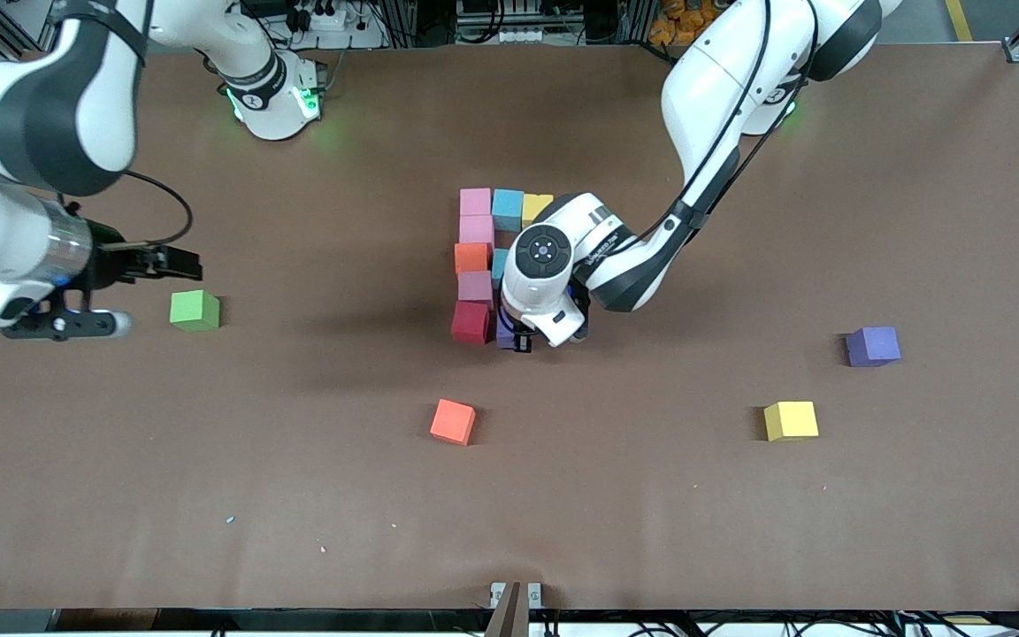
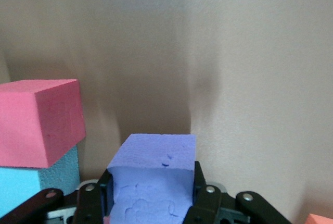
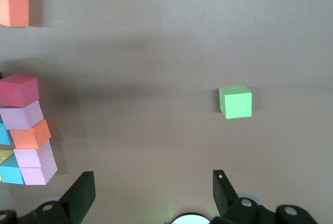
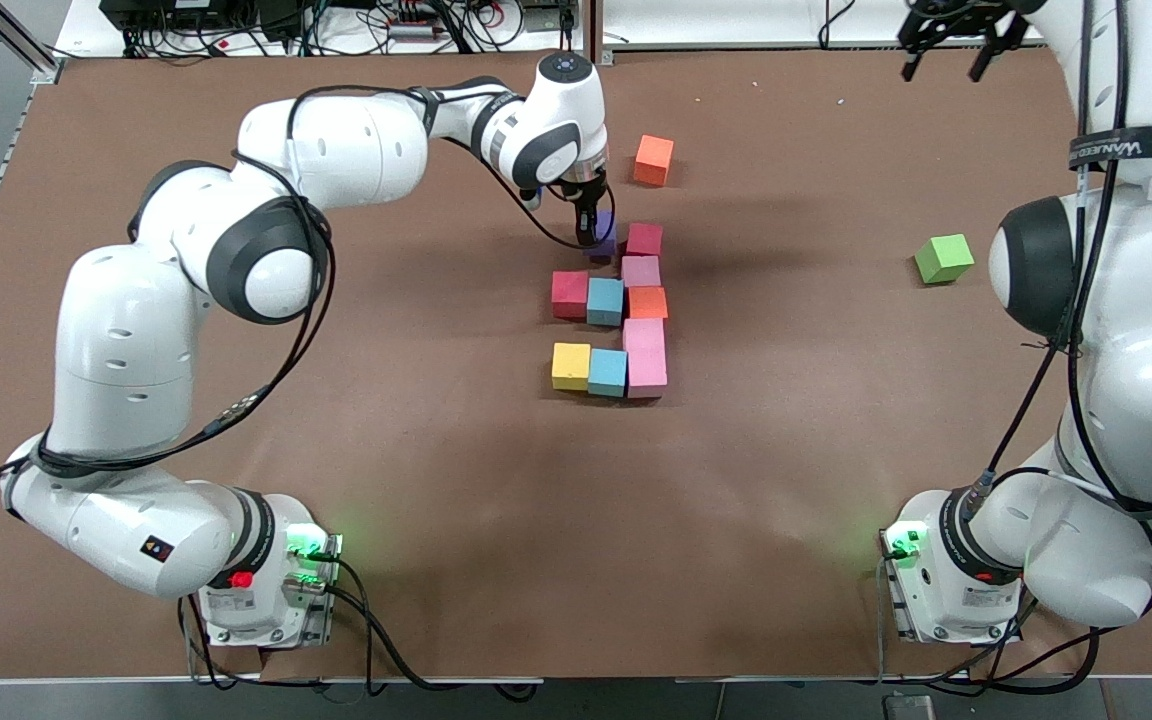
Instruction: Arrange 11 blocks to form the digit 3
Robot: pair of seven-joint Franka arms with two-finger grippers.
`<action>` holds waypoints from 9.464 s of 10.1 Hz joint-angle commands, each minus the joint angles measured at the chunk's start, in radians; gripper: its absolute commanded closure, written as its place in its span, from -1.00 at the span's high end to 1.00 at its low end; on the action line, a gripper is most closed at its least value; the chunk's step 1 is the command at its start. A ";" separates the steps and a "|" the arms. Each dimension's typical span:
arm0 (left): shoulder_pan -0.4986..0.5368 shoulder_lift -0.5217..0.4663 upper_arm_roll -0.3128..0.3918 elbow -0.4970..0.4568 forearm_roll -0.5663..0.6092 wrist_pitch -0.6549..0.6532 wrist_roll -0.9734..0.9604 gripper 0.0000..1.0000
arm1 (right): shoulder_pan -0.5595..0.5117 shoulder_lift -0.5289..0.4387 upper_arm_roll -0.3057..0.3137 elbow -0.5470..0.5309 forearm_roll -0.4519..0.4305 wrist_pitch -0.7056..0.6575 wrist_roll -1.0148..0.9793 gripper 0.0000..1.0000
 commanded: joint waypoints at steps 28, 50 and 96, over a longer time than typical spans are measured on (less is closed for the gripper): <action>-0.049 -0.020 0.042 0.017 0.004 0.025 -0.026 1.00 | -1.357 -0.445 1.608 -0.252 -0.473 0.380 0.145 1.00; 0.683 -0.273 0.039 -0.222 0.046 -0.095 1.747 1.00 | -1.181 -0.511 1.417 -0.346 -0.470 0.399 0.159 1.00; 0.344 -0.152 -0.251 -0.289 0.250 0.065 -0.175 -0.81 | -1.184 -0.414 1.424 -0.084 -0.479 0.262 0.249 1.00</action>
